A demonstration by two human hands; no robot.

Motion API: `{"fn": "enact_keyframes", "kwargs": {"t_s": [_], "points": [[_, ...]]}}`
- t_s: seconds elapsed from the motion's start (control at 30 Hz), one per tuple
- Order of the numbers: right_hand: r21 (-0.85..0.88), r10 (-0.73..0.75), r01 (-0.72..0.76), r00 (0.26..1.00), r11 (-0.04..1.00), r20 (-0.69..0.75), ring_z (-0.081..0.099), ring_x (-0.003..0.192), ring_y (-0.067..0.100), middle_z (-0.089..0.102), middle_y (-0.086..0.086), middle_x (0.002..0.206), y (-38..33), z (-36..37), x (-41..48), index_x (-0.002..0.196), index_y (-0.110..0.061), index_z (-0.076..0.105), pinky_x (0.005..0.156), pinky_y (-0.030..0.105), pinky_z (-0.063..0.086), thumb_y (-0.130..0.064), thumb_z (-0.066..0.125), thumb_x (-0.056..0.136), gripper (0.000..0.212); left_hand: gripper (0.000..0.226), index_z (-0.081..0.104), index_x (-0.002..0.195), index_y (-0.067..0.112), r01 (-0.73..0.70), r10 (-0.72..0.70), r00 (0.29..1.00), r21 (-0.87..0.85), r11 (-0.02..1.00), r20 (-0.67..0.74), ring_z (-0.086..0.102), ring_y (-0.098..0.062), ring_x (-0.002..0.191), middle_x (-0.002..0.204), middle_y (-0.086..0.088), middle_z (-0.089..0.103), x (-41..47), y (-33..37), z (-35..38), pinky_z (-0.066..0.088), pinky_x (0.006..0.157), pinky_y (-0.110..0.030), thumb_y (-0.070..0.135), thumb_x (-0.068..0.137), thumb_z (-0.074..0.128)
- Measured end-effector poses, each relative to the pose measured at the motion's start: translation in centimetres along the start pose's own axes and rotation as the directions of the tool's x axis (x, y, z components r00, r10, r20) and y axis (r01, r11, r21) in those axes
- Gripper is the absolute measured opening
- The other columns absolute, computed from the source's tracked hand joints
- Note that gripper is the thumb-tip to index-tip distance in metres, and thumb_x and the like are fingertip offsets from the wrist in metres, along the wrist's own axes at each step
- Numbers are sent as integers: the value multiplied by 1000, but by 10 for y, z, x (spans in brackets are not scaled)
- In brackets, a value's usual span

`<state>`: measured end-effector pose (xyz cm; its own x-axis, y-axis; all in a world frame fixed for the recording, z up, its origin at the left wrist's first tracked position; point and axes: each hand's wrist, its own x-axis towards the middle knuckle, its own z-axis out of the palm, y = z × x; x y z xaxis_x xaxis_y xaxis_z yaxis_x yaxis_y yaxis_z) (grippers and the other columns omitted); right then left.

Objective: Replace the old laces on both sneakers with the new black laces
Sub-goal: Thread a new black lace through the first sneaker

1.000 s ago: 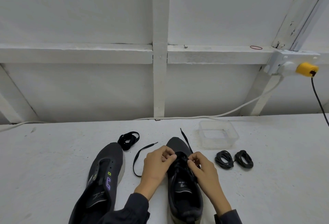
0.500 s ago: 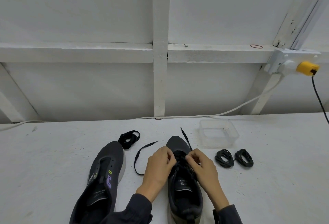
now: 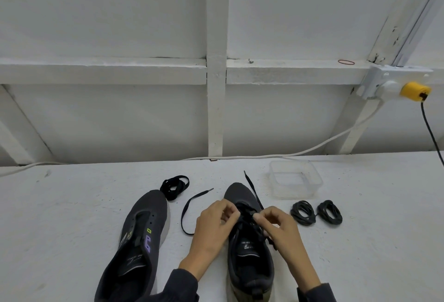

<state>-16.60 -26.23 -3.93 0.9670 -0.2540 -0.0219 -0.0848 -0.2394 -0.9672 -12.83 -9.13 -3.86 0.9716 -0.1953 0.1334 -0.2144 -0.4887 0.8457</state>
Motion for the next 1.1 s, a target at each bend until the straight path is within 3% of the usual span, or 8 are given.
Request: {"fn": "enact_keyframes", "kwargs": {"t_s": [0.13, 0.23, 0.4, 0.5, 0.6, 0.77, 0.93, 1.1], "points": [[-123, -8, 15, 998, 992, 61, 63, 77, 4, 71, -13, 82, -2, -1, 2, 73, -31, 72, 71, 28, 51, -19, 75, 83, 16, 12, 70, 96, 36, -27, 26, 1000, 27, 999, 11, 61, 1, 81, 86, 17, 64, 1, -1, -1, 50, 71, -14, 28, 87, 70], [-204, -23, 33, 998, 978, 53, 63, 79, 3, 71, -18, 83, -4, -1, 3, 75, -32, 73, 76, 29, 52, -22, 76, 81, 13, 8, 72, 90, 35, -34, 34, 999, 93, 995, 3, 63, 1, 78, 84, 18, 65, 3, 2, -2, 51, 73, -17, 28, 87, 70], [-233, 16, -7, 999, 972, 37, 57, 64, 6, 65, -11, 72, -5, 3, 3, 71, -26, 60, 64, 31, 47, -20, 66, 84, 15, 6, 62, 87, 28, -1, 4, 1000, 193, 981, -15, 60, -2, 79, 89, 14, 62, 4, 5, 3, 48, 74, -16, 25, 92, 60], [-92, 86, -87, 996, 992, -9, 52, 59, 12, 64, 8, 74, -3, 3, 1, 67, -21, 52, 55, 28, 40, -17, 62, 87, 23, 10, 56, 85, 27, 51, -46, 998, 105, 993, -53, 58, -5, 82, 92, 11, 59, -1, 1, 7, 50, 76, -21, 21, 94, 55], [-15, 122, -122, 992, 992, -21, 56, 62, 16, 63, 19, 79, -4, 1, 1, 66, -12, 51, 50, 22, 40, -12, 62, 88, 24, 16, 54, 83, 28, 118, -119, 990, -25, 993, -71, 58, -7, 82, 93, 9, 60, -6, -2, 7, 47, 71, -17, 18, 95, 55], [-35, 78, -76, 996, 996, 50, 55, 62, 15, 60, -1, 64, -11, -4, 1, 78, -8, 61, 55, 24, 47, -12, 69, 84, 11, 9, 60, 85, 27, 111, -116, 992, -87, 990, -58, 61, -6, 81, 91, 10, 64, -5, -1, 4, 47, 68, -14, 22, 92, 61], [-181, 4, 5, 999, 984, 48, 64, 71, 9, 70, -9, 78, -9, -1, 5, 80, -32, 67, 70, 35, 55, -39, 72, 85, 10, 10, 64, 86, 28, 87, -87, 996, -18, 996, -34, 61, -1, 77, 84, 13, 67, 1, 1, 1, 45, 67, -11, 37, 89, 66], [-217, -7, 21, 998, 976, 68, 57, 60, 7, 66, -9, 70, -6, -2, 6, 73, -25, 63, 73, 46, 53, -28, 65, 91, 18, 14, 55, 82, 28, 69, -65, 996, 58, 996, -68, 61, -7, 75, 83, 12, 63, -4, -1, 6, 44, 67, -16, 34, 95, 57]]}}
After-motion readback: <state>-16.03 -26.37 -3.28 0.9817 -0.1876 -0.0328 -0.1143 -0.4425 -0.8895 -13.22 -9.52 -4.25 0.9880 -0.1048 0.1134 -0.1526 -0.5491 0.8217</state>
